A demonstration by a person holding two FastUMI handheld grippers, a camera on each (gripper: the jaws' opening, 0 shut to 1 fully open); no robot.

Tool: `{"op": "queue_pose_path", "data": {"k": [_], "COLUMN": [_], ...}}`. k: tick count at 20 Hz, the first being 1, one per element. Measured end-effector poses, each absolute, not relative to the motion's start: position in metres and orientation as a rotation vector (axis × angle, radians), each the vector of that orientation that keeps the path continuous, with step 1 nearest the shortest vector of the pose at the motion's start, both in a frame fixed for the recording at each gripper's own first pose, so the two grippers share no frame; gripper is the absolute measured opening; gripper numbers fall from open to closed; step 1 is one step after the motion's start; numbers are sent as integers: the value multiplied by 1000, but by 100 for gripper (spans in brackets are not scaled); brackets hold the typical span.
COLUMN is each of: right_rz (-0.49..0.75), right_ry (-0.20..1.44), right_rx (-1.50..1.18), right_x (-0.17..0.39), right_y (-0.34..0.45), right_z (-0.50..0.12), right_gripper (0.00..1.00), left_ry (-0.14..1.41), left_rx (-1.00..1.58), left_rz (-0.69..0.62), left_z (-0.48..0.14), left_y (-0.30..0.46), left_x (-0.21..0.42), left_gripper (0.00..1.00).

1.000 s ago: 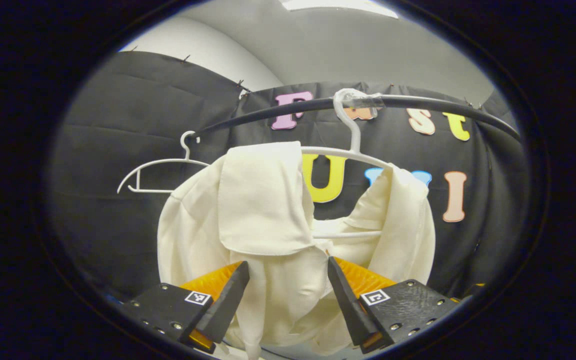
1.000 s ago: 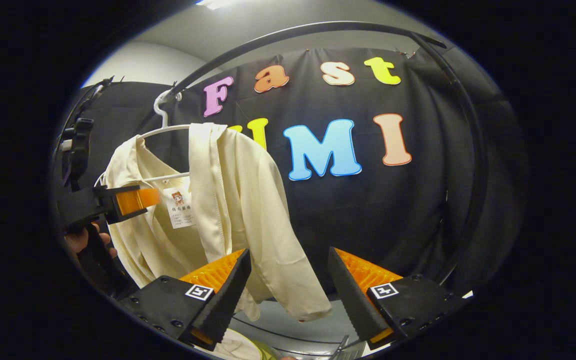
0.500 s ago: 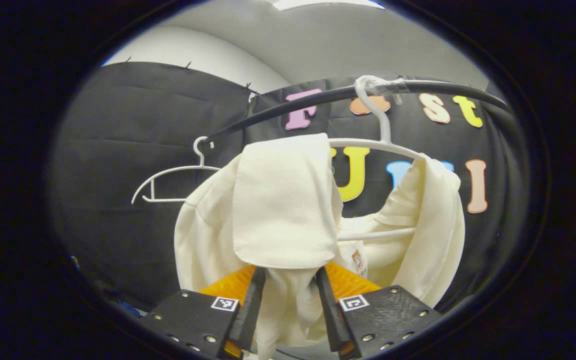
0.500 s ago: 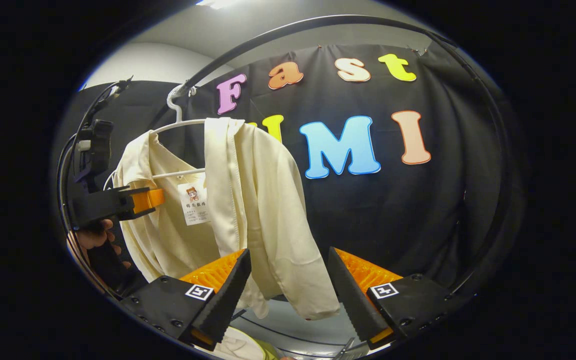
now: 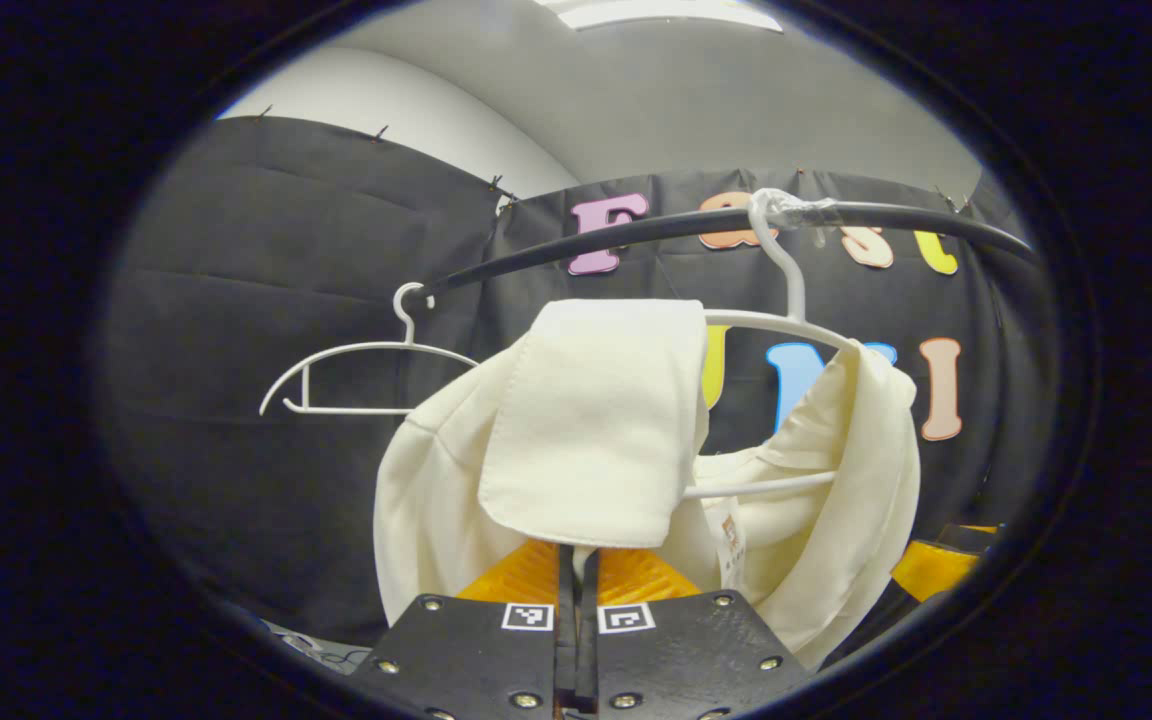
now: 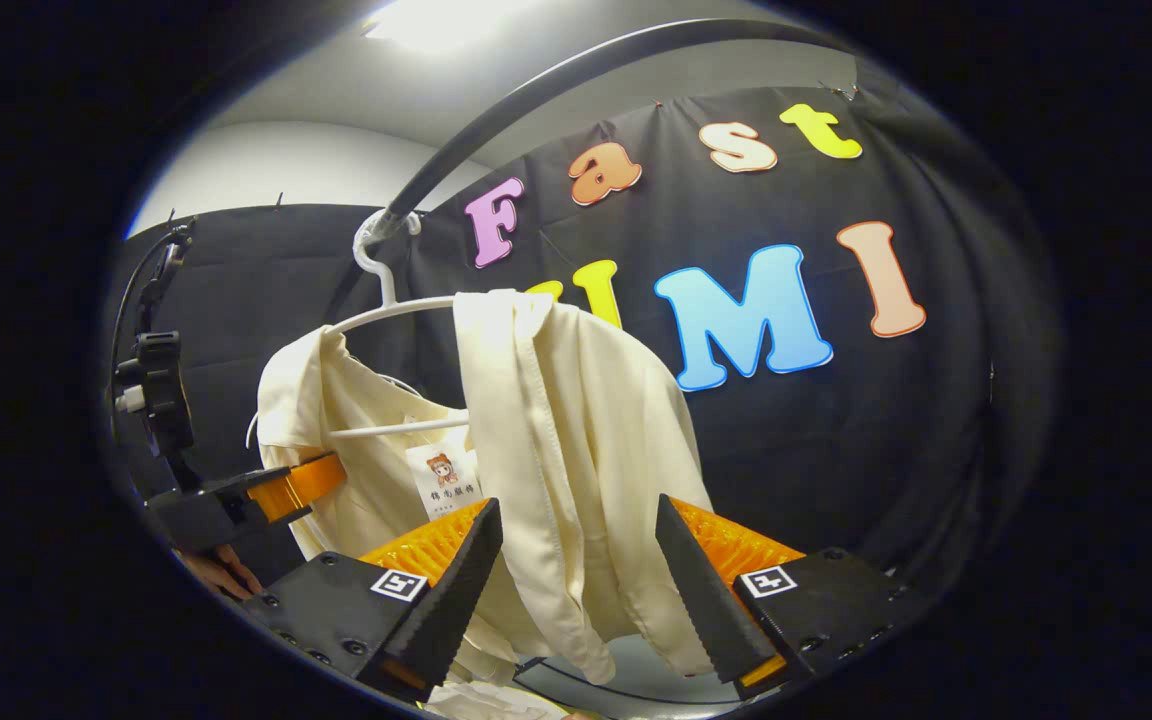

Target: Grasp the clothes on the hanger with both hands and then place them into the laundry hamper below.

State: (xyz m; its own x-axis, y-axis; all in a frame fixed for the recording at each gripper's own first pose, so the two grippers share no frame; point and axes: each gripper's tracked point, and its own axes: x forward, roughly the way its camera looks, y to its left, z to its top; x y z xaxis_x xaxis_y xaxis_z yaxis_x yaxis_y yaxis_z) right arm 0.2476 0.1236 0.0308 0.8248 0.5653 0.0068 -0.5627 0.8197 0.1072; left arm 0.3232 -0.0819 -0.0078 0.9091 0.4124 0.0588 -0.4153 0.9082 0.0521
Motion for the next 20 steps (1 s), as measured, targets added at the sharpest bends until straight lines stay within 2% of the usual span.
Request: {"op": "queue_pose_path", "data": {"k": [5, 9, 10, 11, 13, 15, 16, 17, 18, 19, 20], "right_rz": [632, 606, 598, 587, 564, 543, 529, 515, 535, 549, 561], "right_ry": [43, 19, 15, 8, -12, -19, -17, -23, -21, -21, -24], "right_rx": [95, 51, 50, 47, 42, 41, 52, 74, 94, 104, 119], "right_x": [264, 289, 296, 303, 313, 321, 324, 325, 327, 328, 328], "right_y": [162, 176, 180, 183, 184, 183, 181, 175, 177, 175, 175], "right_z": [27, 26, 27, 29, 32, 35, 35, 38, 38, 38, 42], "right_gripper": [98, 98, 92, 98, 98, 67, 39, 23, 11, 11, 3], "left_ry": [-99, -104, -104, -104, -109, -118, -124, -127, -125, -124, -121], "left_rx": [50, 54, 51, 53, 61, 79, 86, 86, 78, 63, 52], "left_rz": [409, 423, 430, 436, 448, 462, 469, 473, 477, 478, 481], "left_z": [6, 9, 9, 9, 12, 15, 18, 18, 17, 16, 16], "left_y": [-83, -80, -79, -78, -76, -73, -70, -67, -61, -56, -51], "left_x": [306, 299, 298, 296, 293, 287, 282, 277, 276, 276, 275], "left_gripper": [1, 1, 1, 1, 1, 1, 1, 1, 0, 0, 0]}}
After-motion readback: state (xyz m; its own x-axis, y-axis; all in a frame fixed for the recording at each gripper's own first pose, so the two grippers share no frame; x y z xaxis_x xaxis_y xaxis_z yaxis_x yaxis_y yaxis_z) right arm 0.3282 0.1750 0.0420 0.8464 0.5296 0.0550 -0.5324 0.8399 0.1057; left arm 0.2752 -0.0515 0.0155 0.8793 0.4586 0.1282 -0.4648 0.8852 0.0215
